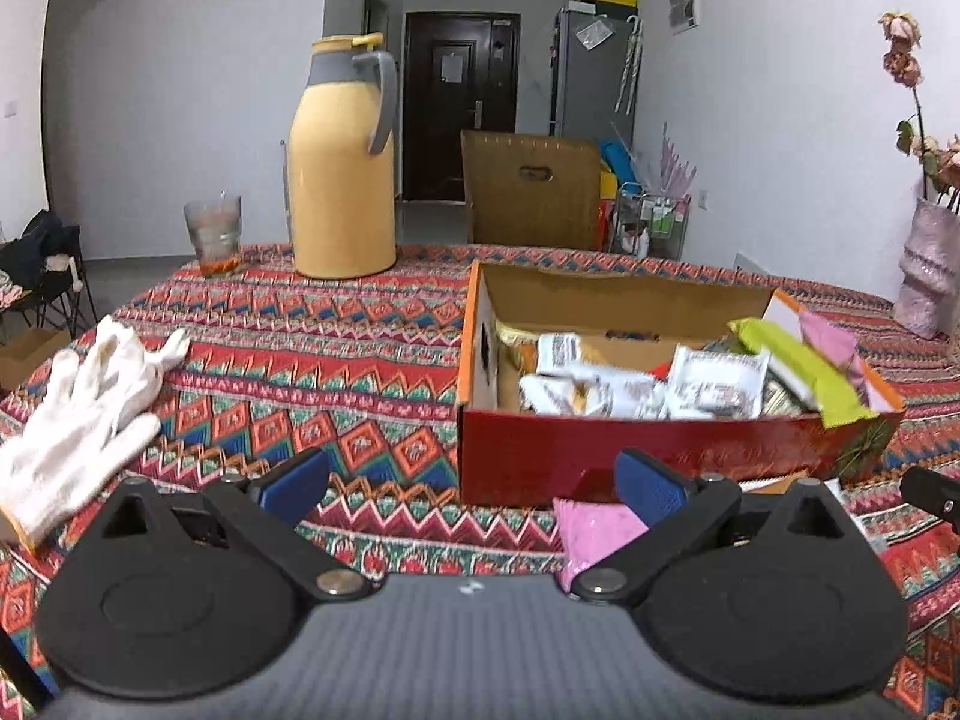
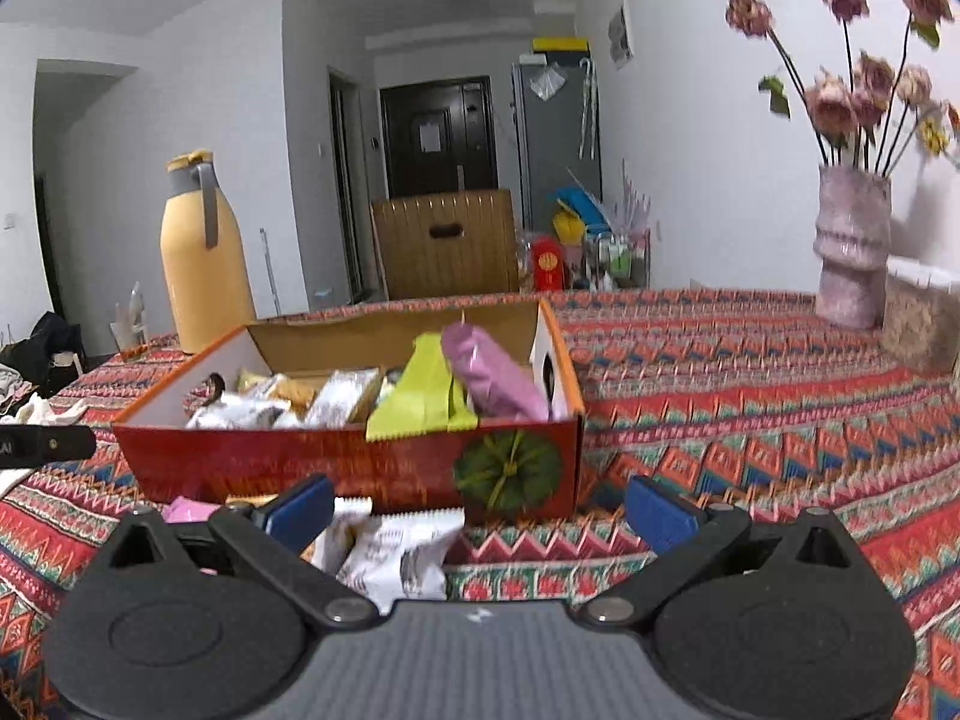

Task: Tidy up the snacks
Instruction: 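Move both tools back over the remaining snacks, then grasp a white printed packet with the right tool and lift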

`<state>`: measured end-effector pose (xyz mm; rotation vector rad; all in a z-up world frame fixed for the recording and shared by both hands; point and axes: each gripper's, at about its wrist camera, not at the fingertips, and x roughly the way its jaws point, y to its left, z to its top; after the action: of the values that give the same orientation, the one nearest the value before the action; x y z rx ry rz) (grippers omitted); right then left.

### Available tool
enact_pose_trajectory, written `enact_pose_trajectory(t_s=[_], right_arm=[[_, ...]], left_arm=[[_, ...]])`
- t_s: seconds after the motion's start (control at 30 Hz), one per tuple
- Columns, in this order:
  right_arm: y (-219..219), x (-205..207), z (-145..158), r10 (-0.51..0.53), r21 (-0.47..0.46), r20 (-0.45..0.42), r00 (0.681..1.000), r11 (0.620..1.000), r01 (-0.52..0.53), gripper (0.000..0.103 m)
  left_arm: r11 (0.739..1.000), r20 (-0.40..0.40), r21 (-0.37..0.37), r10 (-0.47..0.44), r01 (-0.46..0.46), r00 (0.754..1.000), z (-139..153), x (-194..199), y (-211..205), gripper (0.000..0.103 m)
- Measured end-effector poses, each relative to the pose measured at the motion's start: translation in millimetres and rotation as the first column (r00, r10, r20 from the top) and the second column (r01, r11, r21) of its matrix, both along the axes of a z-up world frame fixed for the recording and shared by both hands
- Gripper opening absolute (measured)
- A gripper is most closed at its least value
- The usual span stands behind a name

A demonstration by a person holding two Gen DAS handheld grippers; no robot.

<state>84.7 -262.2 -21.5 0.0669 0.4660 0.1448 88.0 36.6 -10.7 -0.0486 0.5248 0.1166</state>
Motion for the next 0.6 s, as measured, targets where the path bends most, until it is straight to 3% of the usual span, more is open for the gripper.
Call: enact_pose_trajectory(t_s=[0.6], right_arm=[[2, 14, -27, -0.015, 0.02, -0.027, 1.0, 1.0, 0.016, 0.103]], left_arm=[[1.0, -0.013, -0.017, 0.0, 0.0, 1.0, -23, 6, 2, 0.103]])
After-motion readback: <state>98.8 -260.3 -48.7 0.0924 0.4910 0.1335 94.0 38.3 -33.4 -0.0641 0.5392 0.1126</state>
